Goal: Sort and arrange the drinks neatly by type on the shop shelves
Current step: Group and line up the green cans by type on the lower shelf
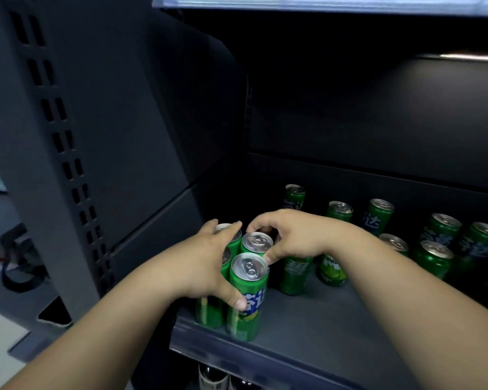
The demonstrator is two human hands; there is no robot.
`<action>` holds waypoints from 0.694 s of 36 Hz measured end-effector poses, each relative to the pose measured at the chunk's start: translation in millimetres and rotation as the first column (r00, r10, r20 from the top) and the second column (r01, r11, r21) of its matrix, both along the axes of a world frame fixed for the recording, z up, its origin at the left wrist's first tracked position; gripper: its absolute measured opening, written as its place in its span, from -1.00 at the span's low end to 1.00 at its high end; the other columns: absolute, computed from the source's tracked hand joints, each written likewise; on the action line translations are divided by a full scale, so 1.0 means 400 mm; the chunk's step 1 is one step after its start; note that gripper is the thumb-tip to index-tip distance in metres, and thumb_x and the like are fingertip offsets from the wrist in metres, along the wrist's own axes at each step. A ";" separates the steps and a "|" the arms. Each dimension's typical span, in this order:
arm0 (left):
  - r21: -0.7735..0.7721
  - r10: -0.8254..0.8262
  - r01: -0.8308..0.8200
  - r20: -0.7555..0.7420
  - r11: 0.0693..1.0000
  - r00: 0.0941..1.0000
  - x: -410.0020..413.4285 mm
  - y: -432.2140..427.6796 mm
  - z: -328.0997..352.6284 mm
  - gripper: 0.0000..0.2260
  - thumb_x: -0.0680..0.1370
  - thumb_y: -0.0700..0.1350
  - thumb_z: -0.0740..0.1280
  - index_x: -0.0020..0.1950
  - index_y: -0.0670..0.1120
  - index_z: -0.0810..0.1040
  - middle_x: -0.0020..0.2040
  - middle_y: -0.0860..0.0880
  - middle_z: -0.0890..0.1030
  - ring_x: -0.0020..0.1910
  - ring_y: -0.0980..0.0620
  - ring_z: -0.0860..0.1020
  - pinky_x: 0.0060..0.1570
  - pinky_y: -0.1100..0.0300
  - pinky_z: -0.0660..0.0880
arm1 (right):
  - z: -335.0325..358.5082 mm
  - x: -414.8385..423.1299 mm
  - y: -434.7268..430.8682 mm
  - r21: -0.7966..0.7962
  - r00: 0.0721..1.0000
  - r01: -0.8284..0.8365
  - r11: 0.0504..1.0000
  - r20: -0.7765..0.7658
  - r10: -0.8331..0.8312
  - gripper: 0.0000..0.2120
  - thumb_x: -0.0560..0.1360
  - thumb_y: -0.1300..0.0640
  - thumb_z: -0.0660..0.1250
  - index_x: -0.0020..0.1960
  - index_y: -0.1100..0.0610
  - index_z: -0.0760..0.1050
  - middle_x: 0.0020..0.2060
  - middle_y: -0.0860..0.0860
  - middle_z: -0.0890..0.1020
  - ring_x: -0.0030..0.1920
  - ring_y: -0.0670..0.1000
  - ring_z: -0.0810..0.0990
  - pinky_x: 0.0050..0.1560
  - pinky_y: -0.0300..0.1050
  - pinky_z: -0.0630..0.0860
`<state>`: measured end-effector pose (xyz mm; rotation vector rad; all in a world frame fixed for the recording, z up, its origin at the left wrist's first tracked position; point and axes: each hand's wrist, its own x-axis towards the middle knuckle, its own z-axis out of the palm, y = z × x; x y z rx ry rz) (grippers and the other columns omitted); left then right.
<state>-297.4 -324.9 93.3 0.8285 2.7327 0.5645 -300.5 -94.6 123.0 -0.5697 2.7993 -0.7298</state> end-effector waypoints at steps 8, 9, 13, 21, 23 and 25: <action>-0.061 -0.012 0.013 0.006 0.998 1.000 0.011 -0.001 0.019 0.27 0.14 0.29 0.62 0.60 0.23 -0.18 0.63 0.04 -0.24 0.59 -0.01 0.12 0.43 0.15 0.27 | 0.000 0.017 0.010 0.001 0.996 0.054 0.999 0.072 -0.054 -0.32 0.35 0.26 0.62 0.40 0.04 0.47 0.10 -0.14 0.63 -0.19 -0.40 0.59 -0.13 -0.46 0.47; -0.076 -0.018 0.017 -0.006 0.997 1.000 0.012 -0.001 0.026 0.27 0.14 0.31 0.61 0.60 0.24 -0.18 0.63 0.04 -0.24 0.59 -0.03 0.08 0.46 0.11 0.25 | 0.003 0.020 0.009 0.021 0.996 0.060 0.998 0.065 -0.061 -0.28 0.35 0.24 0.62 0.44 0.02 0.44 0.11 -0.16 0.61 -0.18 -0.41 0.57 -0.13 -0.48 0.46; -0.083 -0.046 0.040 -0.070 0.996 0.996 0.021 0.005 0.058 0.20 0.17 0.36 0.56 0.60 0.25 -0.14 0.63 0.08 -0.19 0.61 -0.06 -0.03 0.51 0.02 0.17 | 0.006 0.033 0.008 0.060 0.995 0.098 0.993 0.010 -0.099 -0.18 0.36 0.15 0.62 0.53 -0.04 0.35 0.25 -0.13 0.56 -0.05 -0.31 0.55 0.03 -0.35 0.45; 0.053 -0.100 0.120 -0.279 0.991 0.955 0.013 0.080 0.119 -0.09 0.27 0.48 0.37 0.54 0.15 0.27 0.49 0.08 0.38 0.38 0.09 0.42 0.33 0.13 0.41 | 0.007 0.081 0.073 -0.022 0.947 0.283 0.959 -0.153 -0.283 -0.30 0.40 0.00 0.58 0.49 -0.06 0.41 0.28 -0.03 0.58 0.19 -0.06 0.58 0.25 -0.09 0.53; 0.056 -0.110 0.134 -0.314 0.989 0.943 0.006 0.112 0.135 -0.23 0.36 0.37 0.42 0.50 0.15 0.33 0.44 0.08 0.44 0.35 0.08 0.45 0.30 0.09 0.45 | 0.016 0.088 0.106 -0.023 0.933 0.323 0.946 -0.162 -0.322 -0.31 0.41 -0.02 0.57 0.48 -0.04 0.42 0.28 -0.01 0.59 0.23 -0.04 0.59 0.27 -0.04 0.54; 0.043 -0.122 0.146 -0.343 0.988 0.931 -0.006 0.151 0.151 -0.30 0.38 0.33 0.44 0.46 0.16 0.39 0.38 0.08 0.50 0.32 0.08 0.47 0.26 0.05 0.48 | 0.029 0.091 0.141 0.001 0.918 0.359 0.933 -0.181 -0.353 -0.33 0.42 -0.04 0.56 0.47 -0.02 0.43 0.26 -0.01 0.61 0.19 -0.07 0.59 0.23 -0.08 0.55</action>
